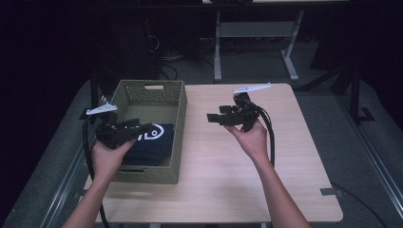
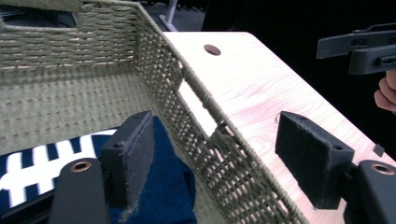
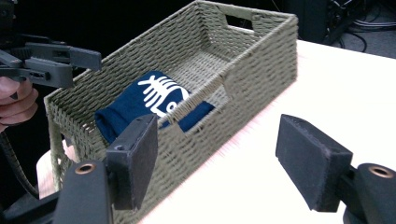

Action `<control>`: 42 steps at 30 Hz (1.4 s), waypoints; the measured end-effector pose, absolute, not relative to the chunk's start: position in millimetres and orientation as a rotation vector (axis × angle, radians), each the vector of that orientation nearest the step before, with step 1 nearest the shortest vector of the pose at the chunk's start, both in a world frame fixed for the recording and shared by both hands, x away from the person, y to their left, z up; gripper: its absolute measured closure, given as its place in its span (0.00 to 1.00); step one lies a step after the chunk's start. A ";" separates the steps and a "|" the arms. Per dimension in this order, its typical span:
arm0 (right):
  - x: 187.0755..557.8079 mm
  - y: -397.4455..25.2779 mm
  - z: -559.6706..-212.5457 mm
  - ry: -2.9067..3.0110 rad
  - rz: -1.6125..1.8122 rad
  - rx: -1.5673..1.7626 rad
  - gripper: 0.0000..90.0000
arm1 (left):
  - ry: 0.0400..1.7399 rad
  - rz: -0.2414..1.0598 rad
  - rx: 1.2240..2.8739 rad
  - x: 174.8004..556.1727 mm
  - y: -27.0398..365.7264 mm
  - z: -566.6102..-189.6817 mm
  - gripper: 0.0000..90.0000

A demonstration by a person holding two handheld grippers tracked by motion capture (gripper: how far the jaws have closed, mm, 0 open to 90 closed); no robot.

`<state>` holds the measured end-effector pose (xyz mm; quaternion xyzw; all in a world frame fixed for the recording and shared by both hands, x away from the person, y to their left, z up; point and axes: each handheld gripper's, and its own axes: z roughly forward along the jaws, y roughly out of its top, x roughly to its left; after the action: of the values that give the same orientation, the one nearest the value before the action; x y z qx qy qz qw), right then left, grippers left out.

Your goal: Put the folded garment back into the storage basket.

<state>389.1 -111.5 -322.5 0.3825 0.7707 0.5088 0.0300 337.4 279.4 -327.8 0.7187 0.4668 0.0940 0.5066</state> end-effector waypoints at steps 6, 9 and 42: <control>383.0 -134.2 -326.5 2.358 1.560 1.205 0.30 | 1.091 0.212 1.749 338.6 253.4 -327.3 0.28; 380.8 -142.4 -327.7 2.344 1.564 1.222 0.29 | 1.080 0.206 1.754 338.4 245.7 -328.0 0.28; 340.7 -249.1 -351.3 2.196 1.486 1.386 0.26 | 0.898 0.163 1.836 298.5 111.4 -341.8 0.26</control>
<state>340.7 -249.1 -351.3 0.4619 0.7320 0.4953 0.0747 298.5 111.4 -341.8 0.7653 0.3744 0.0681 0.5191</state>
